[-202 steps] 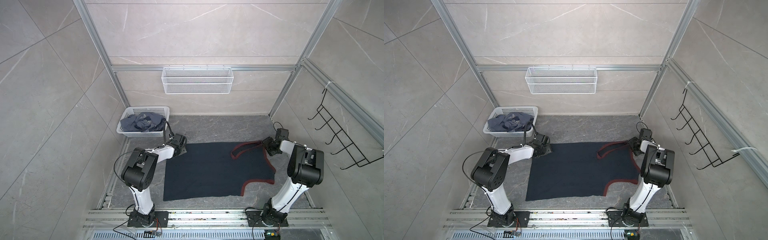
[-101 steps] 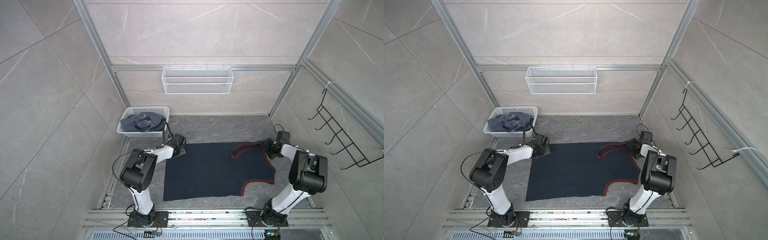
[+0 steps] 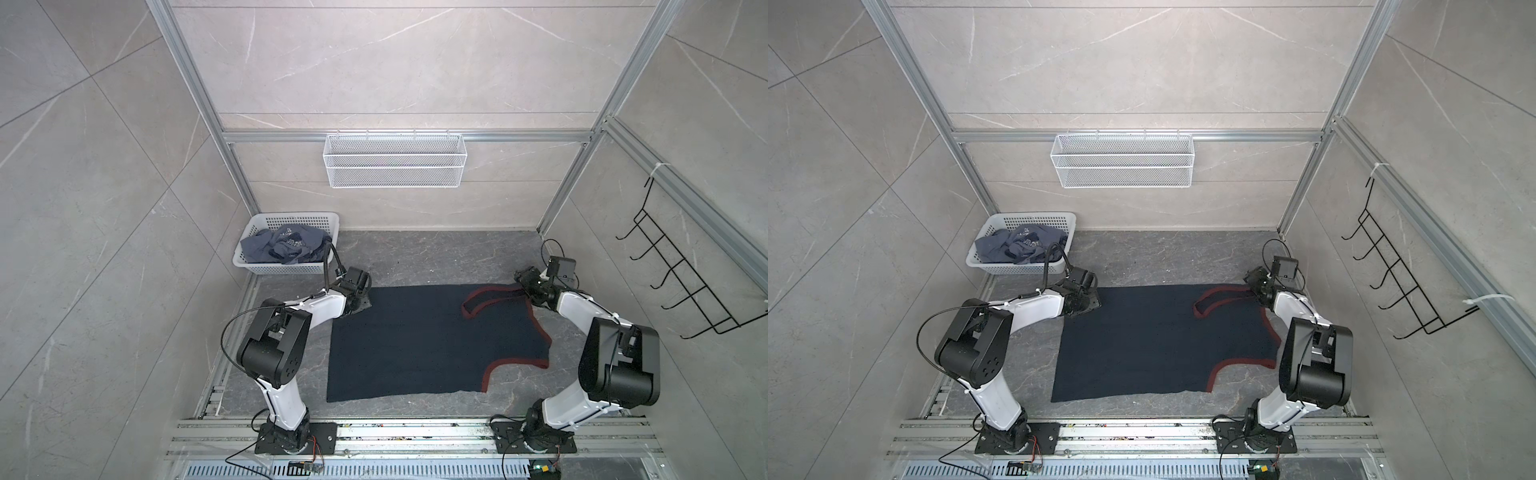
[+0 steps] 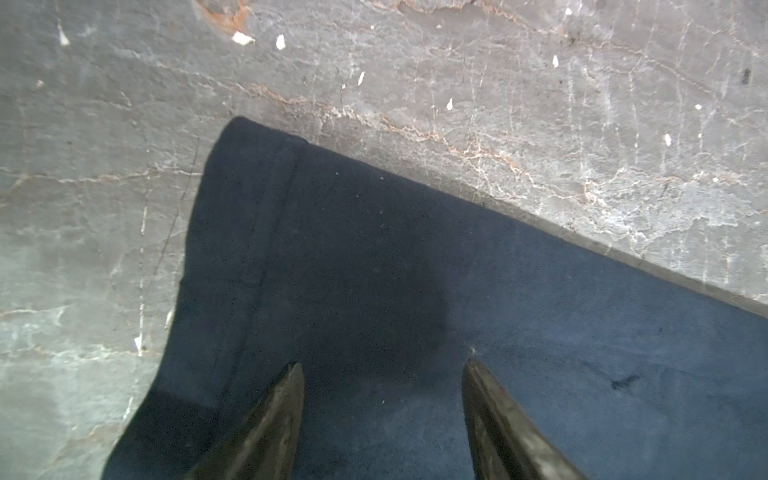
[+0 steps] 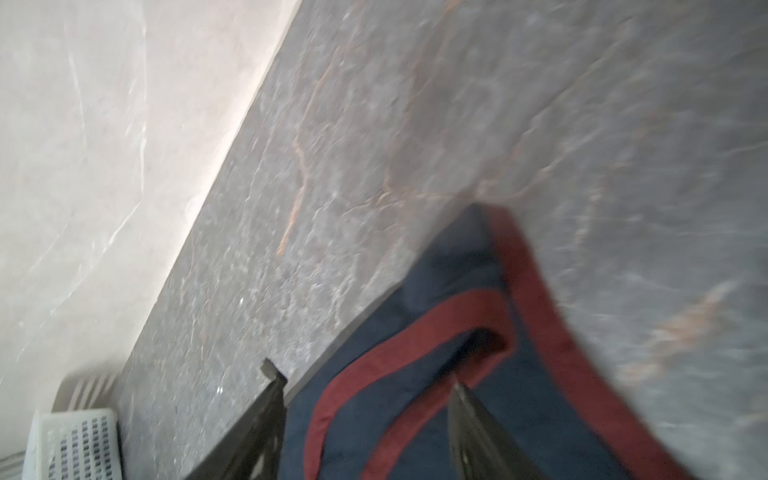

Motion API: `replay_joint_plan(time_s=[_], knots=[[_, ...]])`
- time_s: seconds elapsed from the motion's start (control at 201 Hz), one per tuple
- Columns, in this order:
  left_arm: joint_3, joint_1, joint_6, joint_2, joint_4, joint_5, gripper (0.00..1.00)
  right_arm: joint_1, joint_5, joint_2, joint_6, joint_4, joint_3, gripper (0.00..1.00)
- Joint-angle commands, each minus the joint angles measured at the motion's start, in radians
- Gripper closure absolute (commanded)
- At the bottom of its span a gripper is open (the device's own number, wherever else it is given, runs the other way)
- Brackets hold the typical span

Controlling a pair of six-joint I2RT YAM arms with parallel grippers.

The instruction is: Fold and stack the tank tops

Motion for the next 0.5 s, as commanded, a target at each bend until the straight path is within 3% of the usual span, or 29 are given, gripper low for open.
replay_joint_plan(time_s=[0.0, 0.184, 0.493], knots=[[0.009, 0.009, 0.022, -0.031, -0.02, -0.002, 0.36, 0.01, -0.02, 0.104, 0.016, 0.03, 0.082, 0.38], [-0.01, 0.03, 0.013, -0.01, 0.002, 0.039, 0.36, -0.005, -0.007, 0.26, 0.034, -0.04, 0.176, 0.4], [-0.075, 0.05, -0.001, -0.004, 0.023, 0.043, 0.36, -0.113, 0.035, 0.295, 0.085, -0.081, 0.105, 0.42]])
